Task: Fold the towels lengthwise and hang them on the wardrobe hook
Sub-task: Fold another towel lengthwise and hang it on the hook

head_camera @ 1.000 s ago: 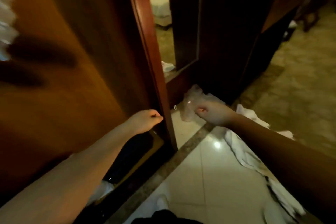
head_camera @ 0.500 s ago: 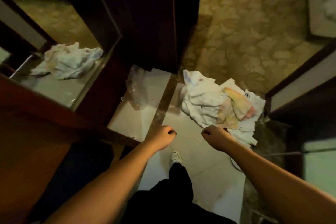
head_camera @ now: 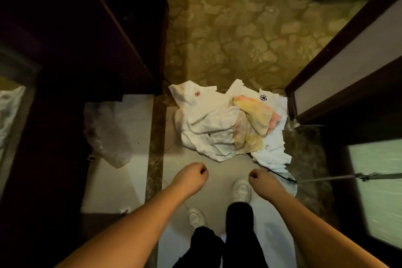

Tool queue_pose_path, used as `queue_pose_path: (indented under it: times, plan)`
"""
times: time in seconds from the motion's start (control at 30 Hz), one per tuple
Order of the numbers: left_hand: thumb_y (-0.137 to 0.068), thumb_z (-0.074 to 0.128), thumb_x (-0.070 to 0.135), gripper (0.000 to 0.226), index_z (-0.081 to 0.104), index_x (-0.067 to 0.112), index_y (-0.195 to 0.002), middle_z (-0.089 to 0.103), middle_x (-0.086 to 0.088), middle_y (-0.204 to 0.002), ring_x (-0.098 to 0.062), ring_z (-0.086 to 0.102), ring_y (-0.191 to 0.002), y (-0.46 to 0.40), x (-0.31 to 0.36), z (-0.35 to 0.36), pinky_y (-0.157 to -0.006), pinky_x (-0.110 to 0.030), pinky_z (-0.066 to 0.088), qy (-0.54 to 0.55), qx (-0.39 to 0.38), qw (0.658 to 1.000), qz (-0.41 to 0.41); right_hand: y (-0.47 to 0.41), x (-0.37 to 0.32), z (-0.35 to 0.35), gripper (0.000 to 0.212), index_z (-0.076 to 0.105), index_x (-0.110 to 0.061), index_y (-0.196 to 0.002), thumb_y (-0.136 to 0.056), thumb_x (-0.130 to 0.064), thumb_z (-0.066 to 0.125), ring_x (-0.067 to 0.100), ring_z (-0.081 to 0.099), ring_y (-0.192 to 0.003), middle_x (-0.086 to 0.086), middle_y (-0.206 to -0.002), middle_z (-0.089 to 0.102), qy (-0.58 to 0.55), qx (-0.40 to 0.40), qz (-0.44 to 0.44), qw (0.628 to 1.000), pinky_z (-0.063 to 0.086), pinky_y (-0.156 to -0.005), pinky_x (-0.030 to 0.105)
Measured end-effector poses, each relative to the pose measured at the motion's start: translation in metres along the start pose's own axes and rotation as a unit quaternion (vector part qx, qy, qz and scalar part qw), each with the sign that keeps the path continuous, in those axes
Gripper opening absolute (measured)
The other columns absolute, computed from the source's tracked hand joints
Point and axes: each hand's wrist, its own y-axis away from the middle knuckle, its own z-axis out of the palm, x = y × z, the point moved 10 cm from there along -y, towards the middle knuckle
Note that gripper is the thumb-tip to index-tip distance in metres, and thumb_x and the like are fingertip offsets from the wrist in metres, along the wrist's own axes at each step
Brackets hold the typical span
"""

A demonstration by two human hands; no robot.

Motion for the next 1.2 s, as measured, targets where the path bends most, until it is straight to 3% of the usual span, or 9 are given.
queue_pose_path:
  times: [0.13,0.27,0.4,0.57,0.67,0.77,0.87,0.97,1.2]
  plan:
    - [-0.097,0.047,0.03,0.027,0.066,0.01,-0.101,0.066,-0.01,-0.107,-0.027,0.061,-0.097,-0.101,0.019,0.029,-0.081,-0.036,0.05,-0.023,-0.025,0.999,0.021,-0.089,0.045,-0.002,0.019,0.062,-0.014,-0.083,-0.097,-0.02,0.051,0.028,0.062,-0.092,0.011,-0.093,0.064,-0.061,0.002,0.037,0.997,0.043,-0.072,0.031]
    - [-0.096,0.047,0.023,0.022,0.058,0.008,-0.086,0.065,-0.013,-0.099,-0.03,0.06,-0.093,-0.215,0.036,0.056,-0.072,-0.032,0.042,-0.041,-0.011,0.998,0.046,-0.198,0.091,-0.004,0.02,0.066,-0.005,-0.093,-0.097,-0.021,0.055,0.03,0.063,-0.094,0.015,-0.099,0.068,-0.096,0.025,0.053,0.994,0.041,-0.072,0.03]
    - [-0.095,0.048,0.021,0.02,0.06,0.006,-0.088,0.064,-0.014,-0.1,-0.031,0.06,-0.097,-0.321,0.04,0.083,-0.076,-0.033,0.043,-0.063,0.009,0.996,0.057,-0.297,0.116,-0.005,0.026,0.067,-0.002,-0.107,-0.098,-0.023,0.054,0.03,0.06,-0.096,0.018,-0.112,0.066,-0.093,0.036,0.044,0.994,0.038,-0.071,0.029]
    - [-0.096,0.051,0.023,0.032,0.057,0.011,-0.125,0.054,-0.01,-0.13,-0.031,0.053,-0.116,-0.419,0.036,0.109,-0.091,-0.036,0.046,-0.127,0.027,0.988,0.087,-0.392,0.118,-0.007,0.038,0.06,-0.007,-0.129,-0.096,-0.025,0.057,0.031,0.057,-0.117,0.015,-0.132,0.059,-0.078,0.066,0.019,0.995,0.044,-0.089,0.033]
    - [-0.095,0.054,0.024,0.043,0.047,0.013,-0.136,0.045,-0.007,-0.142,-0.031,0.046,-0.124,-0.463,0.038,0.118,-0.096,-0.041,0.045,-0.178,0.047,0.976,0.119,-0.431,0.087,-0.004,0.041,0.056,-0.013,-0.135,-0.096,-0.027,0.058,0.028,0.055,-0.12,0.011,-0.136,0.054,-0.027,0.081,-0.063,0.994,0.045,-0.097,0.034]
    - [-0.099,0.048,0.033,0.04,0.046,0.016,-0.135,0.045,-0.005,-0.144,-0.033,0.043,-0.123,-0.496,0.036,0.129,-0.093,-0.042,0.04,-0.262,0.066,0.952,0.142,-0.461,0.048,0.008,0.054,0.045,-0.02,-0.146,-0.095,-0.027,0.06,0.029,0.054,-0.12,0.009,-0.139,0.049,0.026,0.089,-0.149,0.984,0.046,-0.096,0.036]
    - [-0.101,0.043,0.033,0.031,0.053,0.016,-0.125,0.054,-0.008,-0.131,-0.033,0.047,-0.119,-0.515,0.025,0.14,-0.094,-0.042,0.036,-0.347,0.053,0.928,0.123,-0.481,0.027,0.025,0.061,0.035,-0.027,-0.152,-0.096,-0.029,0.058,0.028,0.055,-0.117,0.007,-0.135,0.053,0.051,0.073,-0.166,0.982,0.046,-0.089,0.035]
    - [-0.101,0.043,0.027,0.025,0.057,0.016,-0.118,0.059,-0.009,-0.123,-0.031,0.048,-0.116,-0.521,0.014,0.145,-0.093,-0.041,0.036,-0.399,0.054,0.905,0.137,-0.492,0.019,0.036,0.043,0.05,-0.026,-0.141,-0.098,-0.029,0.054,0.024,0.057,-0.116,0.004,-0.133,0.059,0.088,0.074,-0.17,0.979,0.047,-0.091,0.034]
    - [-0.097,0.05,0.034,0.018,0.062,0.021,-0.095,0.065,-0.007,-0.111,-0.03,0.055,-0.107,-0.477,0.009,0.091,-0.083,-0.036,0.035,-0.33,0.082,0.929,0.147,-0.439,-0.025,0.01,0.03,0.062,-0.015,-0.121,-0.104,-0.034,0.045,0.032,0.056,-0.11,0.015,-0.125,0.056,0.136,0.153,-0.236,0.95,0.049,-0.085,0.045]
